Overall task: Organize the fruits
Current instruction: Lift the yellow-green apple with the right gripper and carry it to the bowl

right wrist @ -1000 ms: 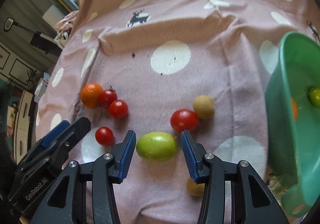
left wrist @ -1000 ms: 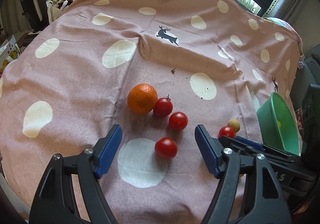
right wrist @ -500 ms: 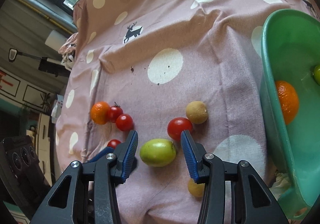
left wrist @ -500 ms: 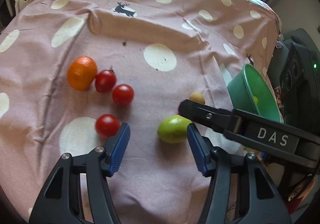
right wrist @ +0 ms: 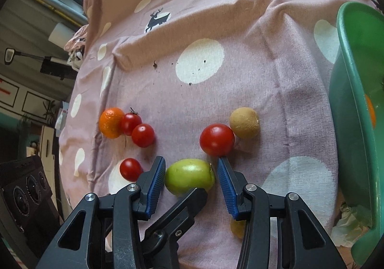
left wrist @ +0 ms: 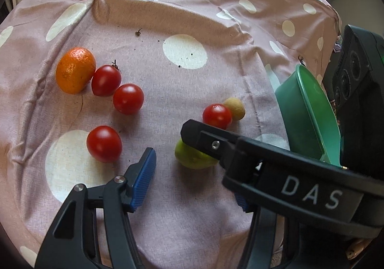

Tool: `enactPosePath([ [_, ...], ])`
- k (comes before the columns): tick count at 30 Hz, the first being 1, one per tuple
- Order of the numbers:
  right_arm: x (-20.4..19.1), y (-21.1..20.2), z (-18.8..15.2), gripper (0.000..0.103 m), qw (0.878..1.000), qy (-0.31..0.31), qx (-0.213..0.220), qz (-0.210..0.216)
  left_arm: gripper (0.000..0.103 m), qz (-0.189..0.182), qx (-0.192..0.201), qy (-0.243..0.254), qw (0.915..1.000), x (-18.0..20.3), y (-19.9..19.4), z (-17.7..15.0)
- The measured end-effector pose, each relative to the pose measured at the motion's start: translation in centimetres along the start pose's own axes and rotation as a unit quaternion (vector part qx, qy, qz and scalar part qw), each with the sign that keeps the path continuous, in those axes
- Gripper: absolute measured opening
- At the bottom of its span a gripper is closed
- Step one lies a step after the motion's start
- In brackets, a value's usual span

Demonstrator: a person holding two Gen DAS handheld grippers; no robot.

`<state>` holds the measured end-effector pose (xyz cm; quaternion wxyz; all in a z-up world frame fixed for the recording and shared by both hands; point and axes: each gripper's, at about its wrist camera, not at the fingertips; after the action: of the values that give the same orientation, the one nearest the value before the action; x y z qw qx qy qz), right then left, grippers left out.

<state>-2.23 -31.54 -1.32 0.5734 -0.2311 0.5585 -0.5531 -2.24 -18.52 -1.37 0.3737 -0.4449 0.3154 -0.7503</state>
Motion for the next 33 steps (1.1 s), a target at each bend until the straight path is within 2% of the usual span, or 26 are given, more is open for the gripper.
enactPosePath([
  [6,0.3,0.3,0.0,0.048,1.0,0.007,-0.006,0.007,0.057,-0.002,0.004,-0.001,1.0,0.0,0.2,0.0],
  [8,0.3,0.3,0.0,0.048,1.0,0.007,-0.005,0.008,0.05,-0.013,0.001,-0.004,0.9999,0.0,0.3,0.0],
  [11,0.3,0.5,0.0,0.048,1.0,0.005,-0.008,0.011,0.044,-0.028,-0.003,-0.008,0.9996,0.1,0.5,0.0],
  [20,0.3,0.4,0.0,0.046,1.0,0.005,-0.005,0.019,0.043,-0.023,0.009,-0.001,0.9997,0.4,0.2,0.0],
  [33,-1.1,-2.7,-0.5,0.046,0.998,-0.022,0.047,0.028,0.043,-0.025,0.064,0.03,0.9972,1.7,-2.9,-0.1],
])
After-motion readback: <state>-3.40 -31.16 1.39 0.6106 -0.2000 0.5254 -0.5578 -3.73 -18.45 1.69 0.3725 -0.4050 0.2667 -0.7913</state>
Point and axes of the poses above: each gripper's, at about its wrist camera, not at the fingertips, and y roughly the way its jaws point, x to its right, z to its top, and after that the axes turned 1 degree about x, right-handed
